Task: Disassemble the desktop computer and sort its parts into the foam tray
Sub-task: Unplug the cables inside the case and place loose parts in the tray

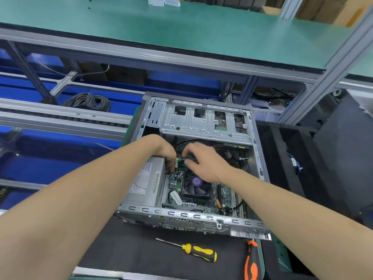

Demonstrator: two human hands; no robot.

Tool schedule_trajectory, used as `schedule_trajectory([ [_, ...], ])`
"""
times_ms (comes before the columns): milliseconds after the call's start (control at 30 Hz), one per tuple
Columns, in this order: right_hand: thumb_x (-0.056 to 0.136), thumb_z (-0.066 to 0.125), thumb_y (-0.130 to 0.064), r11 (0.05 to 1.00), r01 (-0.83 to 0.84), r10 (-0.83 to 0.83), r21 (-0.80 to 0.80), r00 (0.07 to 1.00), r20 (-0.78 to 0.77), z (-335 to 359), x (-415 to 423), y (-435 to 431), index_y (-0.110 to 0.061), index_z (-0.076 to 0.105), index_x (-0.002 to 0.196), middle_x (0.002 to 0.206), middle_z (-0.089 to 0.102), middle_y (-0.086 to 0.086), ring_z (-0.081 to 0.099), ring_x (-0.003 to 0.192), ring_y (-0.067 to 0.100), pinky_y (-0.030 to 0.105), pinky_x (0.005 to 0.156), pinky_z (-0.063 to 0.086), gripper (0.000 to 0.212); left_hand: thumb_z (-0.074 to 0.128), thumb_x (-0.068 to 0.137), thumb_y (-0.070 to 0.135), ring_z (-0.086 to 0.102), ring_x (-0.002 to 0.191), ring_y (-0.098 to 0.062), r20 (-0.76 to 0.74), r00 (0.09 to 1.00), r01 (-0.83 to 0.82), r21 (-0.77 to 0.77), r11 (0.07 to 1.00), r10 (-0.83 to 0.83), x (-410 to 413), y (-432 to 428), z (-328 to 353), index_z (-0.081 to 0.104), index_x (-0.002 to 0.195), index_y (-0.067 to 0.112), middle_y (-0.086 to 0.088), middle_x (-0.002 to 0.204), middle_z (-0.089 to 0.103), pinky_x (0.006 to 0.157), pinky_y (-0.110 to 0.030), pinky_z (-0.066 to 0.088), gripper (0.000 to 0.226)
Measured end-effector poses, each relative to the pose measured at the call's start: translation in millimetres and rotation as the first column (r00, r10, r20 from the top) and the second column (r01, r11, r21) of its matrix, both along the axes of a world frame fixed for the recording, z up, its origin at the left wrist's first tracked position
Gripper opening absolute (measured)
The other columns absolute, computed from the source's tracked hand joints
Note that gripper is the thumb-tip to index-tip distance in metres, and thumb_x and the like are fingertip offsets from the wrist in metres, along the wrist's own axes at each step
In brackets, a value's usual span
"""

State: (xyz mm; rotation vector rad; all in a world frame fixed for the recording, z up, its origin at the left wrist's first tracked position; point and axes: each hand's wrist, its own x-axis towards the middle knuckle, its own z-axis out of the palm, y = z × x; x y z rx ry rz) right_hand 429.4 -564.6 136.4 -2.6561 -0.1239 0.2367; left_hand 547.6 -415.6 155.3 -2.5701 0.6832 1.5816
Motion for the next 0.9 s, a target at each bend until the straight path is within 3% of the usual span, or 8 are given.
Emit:
schedule_trajectory([
  [133,0.096,0.060,-0.053,0.982,-0.139,0.134,-0.124,0.990,-0.048,6,7,20,-0.026,0.071,0.099,0.100,0.062,-0.001,0.057,0.103,0.024,0.047,0.099,0.039,0.030,0.067,0.093,0.030,0.066,0.071,-0.022,0.049,0.999,0.006,0.060,0.998,-0.009,6,0,0,0.074,0.097,0.013,-0.006,0.089,0.070,0.074,-0.030,0.054,0.019],
  [200,0.089,0.058,-0.067,0.953,-0.186,0.171,-0.241,0.982,-0.085,2,12,32,-0.022,0.068,0.087,0.086,0.062,-0.002,0.057,0.089,0.024,0.045,0.094,0.037,0.047,0.069,0.094,0.036,0.064,0.063,-0.021,0.071,0.997,-0.003,0.089,0.996,-0.003,10,0,1,0.075,0.102,0.012,-0.006,0.083,0.070,0.068,-0.030,0.053,0.027],
  [267,0.084,0.056,-0.077,0.891,-0.217,0.187,-0.398,0.976,-0.113,-5,16,44,-0.020,0.064,0.083,0.079,0.062,-0.003,0.057,0.082,0.025,0.045,0.093,0.036,0.058,0.067,0.096,0.039,0.065,0.068,-0.021,0.107,0.994,-0.002,0.107,0.994,-0.010,12,0,0,0.073,0.111,0.010,-0.006,0.088,0.071,0.072,-0.032,0.054,0.033],
  [333,0.083,0.056,-0.077,0.844,-0.220,0.186,-0.488,0.975,-0.118,-13,19,55,-0.021,0.063,0.091,0.088,0.064,-0.002,0.057,0.087,0.025,0.044,0.096,0.035,0.058,0.059,0.101,0.033,0.065,0.076,-0.023,0.142,0.989,0.023,0.106,0.994,-0.038,12,0,-2,0.070,0.118,0.008,-0.007,0.097,0.070,0.079,-0.035,0.053,0.032],
  [500,0.092,0.059,-0.045,0.845,-0.159,0.102,-0.511,0.985,-0.139,-24,25,69,-0.019,0.063,0.118,0.110,0.069,0.005,0.064,0.107,0.029,0.043,0.096,0.041,0.038,0.044,0.100,0.009,0.063,0.117,-0.031,0.104,0.992,0.057,0.080,0.995,-0.065,16,3,-4,0.055,0.146,0.014,-0.012,0.147,0.056,0.105,-0.043,0.051,0.048],
  [567,0.092,0.056,-0.038,0.858,-0.127,0.063,-0.497,0.988,-0.144,-25,26,72,-0.016,0.062,0.122,0.115,0.068,0.007,0.064,0.108,0.031,0.042,0.091,0.043,0.037,0.044,0.099,0.007,0.061,0.123,-0.032,0.120,0.988,0.088,0.066,0.994,-0.095,16,3,-5,0.056,0.146,0.018,-0.010,0.147,0.056,0.104,-0.042,0.051,0.050],
  [700,0.096,0.050,-0.041,0.901,-0.056,-0.019,-0.431,0.986,-0.168,-29,27,75,-0.014,0.056,0.133,0.116,0.066,0.011,0.066,0.101,0.036,0.038,0.071,0.044,0.046,0.047,0.103,0.016,0.063,0.111,-0.028,0.127,0.983,0.128,0.065,0.990,-0.135,19,3,-5,0.054,0.147,0.018,-0.009,0.145,0.057,0.091,-0.038,0.052,0.045],
  [900,0.097,0.050,-0.043,0.939,-0.005,-0.083,-0.345,0.967,-0.241,-30,31,70,-0.016,0.056,0.131,0.119,0.060,0.014,0.064,0.105,0.038,0.037,0.073,0.046,0.043,0.061,0.098,0.024,0.064,0.122,-0.030,0.134,0.959,0.224,0.186,0.957,-0.251,21,3,-9,0.063,0.138,0.019,-0.006,0.140,0.063,0.107,-0.046,0.050,0.041],
])
